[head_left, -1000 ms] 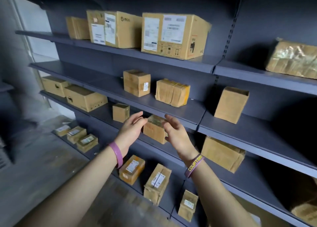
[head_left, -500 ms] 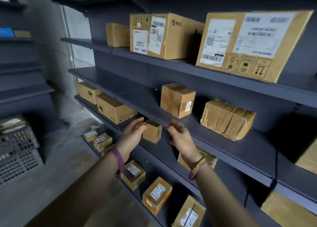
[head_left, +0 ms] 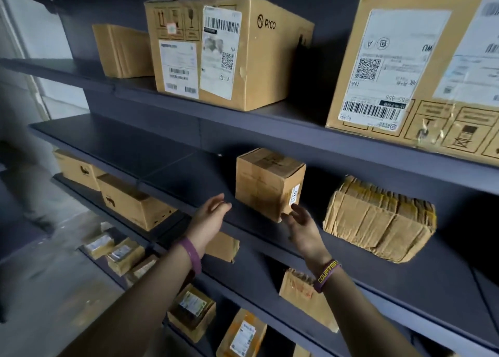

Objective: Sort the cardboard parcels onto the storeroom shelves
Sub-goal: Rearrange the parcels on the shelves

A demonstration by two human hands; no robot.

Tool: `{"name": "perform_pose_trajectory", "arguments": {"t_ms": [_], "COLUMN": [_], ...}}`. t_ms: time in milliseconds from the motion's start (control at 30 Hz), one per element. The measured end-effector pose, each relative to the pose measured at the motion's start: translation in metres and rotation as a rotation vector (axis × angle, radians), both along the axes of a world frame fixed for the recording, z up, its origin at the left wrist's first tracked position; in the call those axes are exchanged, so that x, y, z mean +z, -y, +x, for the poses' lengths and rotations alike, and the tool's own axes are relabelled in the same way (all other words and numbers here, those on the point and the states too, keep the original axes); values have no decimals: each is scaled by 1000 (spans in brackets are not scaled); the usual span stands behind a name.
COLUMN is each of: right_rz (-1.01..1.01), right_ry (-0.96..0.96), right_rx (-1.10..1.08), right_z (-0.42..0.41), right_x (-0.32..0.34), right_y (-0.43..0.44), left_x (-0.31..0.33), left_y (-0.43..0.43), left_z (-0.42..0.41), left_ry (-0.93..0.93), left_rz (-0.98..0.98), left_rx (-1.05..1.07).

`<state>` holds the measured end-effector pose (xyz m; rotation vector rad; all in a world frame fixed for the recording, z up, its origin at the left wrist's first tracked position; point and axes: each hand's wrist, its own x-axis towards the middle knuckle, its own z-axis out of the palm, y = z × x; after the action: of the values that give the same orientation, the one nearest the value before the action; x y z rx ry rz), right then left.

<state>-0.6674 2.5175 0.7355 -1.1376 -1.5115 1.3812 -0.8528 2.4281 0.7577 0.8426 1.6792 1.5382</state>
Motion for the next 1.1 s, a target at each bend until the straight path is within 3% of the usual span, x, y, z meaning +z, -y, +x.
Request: {"name": "perform_pose_trajectory", "arguments": {"t_ms": [400, 533, 900, 1000, 1100], "right_rz": [85, 121, 709, 775, 745], "right_ry": [102, 181, 650, 717, 646], "right_rx": [-392, -377, -354, -359, -366], "right_z": [-50, -62, -99, -110, -112], "right_x": [-42, -41, -39, -40, -44], "right_y": [-29, -27, -1, 1, 1], "left_x": [-20, -27, -28, -26, -28], "left_y": [-116, -129, -174, -177, -177], "left_z": [-64, -65, -90, -91, -95], "left_ry": [16, -13, 79, 114, 121], "left_rz": [-17, 14, -71, -52, 1], "left_rx": [-302, -397, -368, -354, -335]}}
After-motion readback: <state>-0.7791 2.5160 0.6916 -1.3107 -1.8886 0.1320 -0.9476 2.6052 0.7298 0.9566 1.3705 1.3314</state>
